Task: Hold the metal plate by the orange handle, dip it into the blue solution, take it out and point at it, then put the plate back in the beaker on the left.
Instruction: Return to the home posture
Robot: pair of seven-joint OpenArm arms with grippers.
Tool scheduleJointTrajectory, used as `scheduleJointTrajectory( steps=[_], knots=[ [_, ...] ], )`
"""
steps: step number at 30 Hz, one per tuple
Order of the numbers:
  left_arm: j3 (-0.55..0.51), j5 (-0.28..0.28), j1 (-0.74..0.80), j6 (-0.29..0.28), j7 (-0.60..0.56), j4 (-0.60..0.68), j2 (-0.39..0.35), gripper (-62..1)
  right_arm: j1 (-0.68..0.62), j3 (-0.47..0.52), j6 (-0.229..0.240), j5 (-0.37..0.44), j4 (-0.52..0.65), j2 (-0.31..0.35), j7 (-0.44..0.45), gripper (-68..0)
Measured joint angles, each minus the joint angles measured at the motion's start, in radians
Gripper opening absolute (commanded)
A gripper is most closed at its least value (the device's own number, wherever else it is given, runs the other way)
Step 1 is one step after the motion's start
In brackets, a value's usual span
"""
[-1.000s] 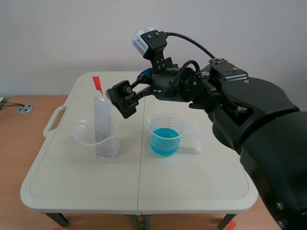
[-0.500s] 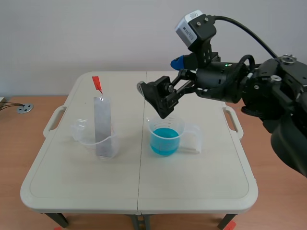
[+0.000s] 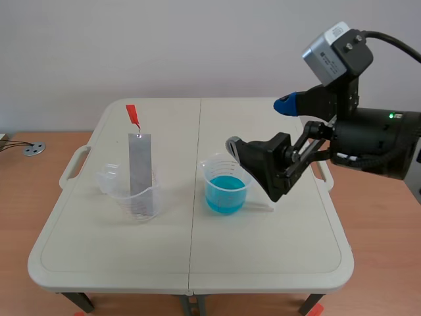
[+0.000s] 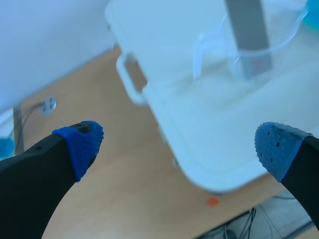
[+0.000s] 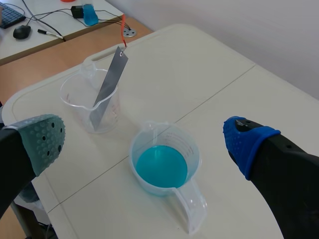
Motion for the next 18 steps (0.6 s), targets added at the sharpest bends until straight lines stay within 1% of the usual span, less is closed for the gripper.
scheduleJointTrajectory(
  steps=[4,8,11,14,18],
  knots=[
    [0.0,0.0,-0.03,0.008,0.0,0.092,-0.009,1.4,-0.08,0.047,0.008,0.053,0.055,0.041,0.0,-1.2],
    [0.014,-0.001,-0.116,0.014,0.001,0.106,-0.009,1.4,-0.145,0.085,0.01,0.098,0.082,0.064,0.001,-1.2],
    [0.041,-0.001,-0.183,0.014,0.0,0.108,-0.008,1.4,-0.187,0.101,0.011,0.105,0.087,0.07,0.015,-1.2],
    [0.08,-0.001,-0.238,0.014,0.0,0.119,-0.008,1.4,-0.212,0.102,0.012,0.105,0.087,0.071,0.019,-1.2],
    [0.184,0.0,-0.303,0.018,0.011,0.138,-0.012,1.4,-0.219,0.102,0.014,0.105,0.087,0.071,0.019,-1.2]
  ],
)
